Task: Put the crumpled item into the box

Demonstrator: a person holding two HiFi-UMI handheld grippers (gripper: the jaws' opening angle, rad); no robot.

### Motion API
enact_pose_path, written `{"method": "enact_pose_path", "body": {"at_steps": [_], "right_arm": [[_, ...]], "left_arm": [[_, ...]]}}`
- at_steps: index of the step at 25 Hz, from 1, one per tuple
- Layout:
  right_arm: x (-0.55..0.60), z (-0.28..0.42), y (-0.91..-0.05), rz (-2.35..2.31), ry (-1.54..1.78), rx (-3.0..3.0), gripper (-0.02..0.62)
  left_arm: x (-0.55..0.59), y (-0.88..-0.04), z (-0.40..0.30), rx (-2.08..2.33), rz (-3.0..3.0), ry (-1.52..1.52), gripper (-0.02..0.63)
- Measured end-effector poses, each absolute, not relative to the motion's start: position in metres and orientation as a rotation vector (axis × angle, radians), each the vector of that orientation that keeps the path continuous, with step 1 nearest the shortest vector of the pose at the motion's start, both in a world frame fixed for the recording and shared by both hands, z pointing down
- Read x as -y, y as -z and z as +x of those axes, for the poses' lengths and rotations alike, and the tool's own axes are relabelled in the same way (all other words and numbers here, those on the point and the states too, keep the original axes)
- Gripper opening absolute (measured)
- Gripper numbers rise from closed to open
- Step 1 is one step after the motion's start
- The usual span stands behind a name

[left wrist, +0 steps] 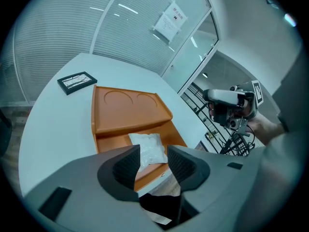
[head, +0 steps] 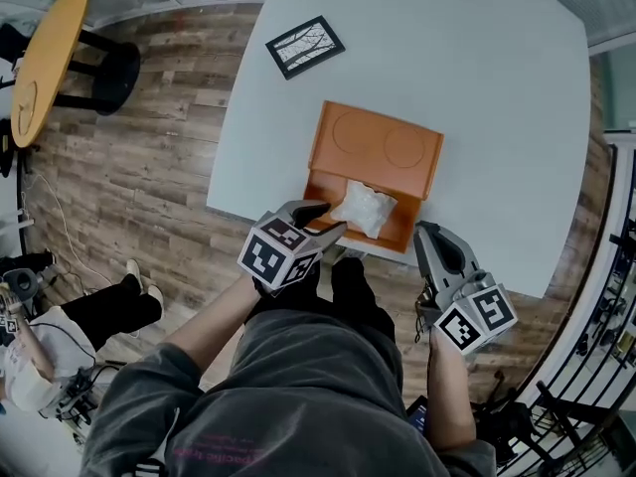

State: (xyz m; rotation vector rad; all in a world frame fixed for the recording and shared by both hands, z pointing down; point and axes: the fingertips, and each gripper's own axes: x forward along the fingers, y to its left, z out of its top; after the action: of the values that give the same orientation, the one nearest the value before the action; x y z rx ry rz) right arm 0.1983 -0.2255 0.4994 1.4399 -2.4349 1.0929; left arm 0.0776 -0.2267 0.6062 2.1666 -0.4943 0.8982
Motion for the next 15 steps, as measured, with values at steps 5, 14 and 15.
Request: {"method": "enact_pose_path", "body": {"at_steps": [5,14,15], "right_arm": [[0.228,0.193,-0.491,1.457,-1.056,2.433,0.003],[0.236,0.180,-0.462,1.486,-0.949,2.455,0.003],[0.236,0.179,-0.459,1.492,-0.940,2.458,0.003]], "left_arm": [[0.233,-0.582,0.077,0.486,2.255,-0.837,0.189],[0.254,-0.534,0.068,0.532,2.404,-0.740,0.132],[0.256,-0.528,0.066,0.542,2.421,-0.728,0.130]]}}
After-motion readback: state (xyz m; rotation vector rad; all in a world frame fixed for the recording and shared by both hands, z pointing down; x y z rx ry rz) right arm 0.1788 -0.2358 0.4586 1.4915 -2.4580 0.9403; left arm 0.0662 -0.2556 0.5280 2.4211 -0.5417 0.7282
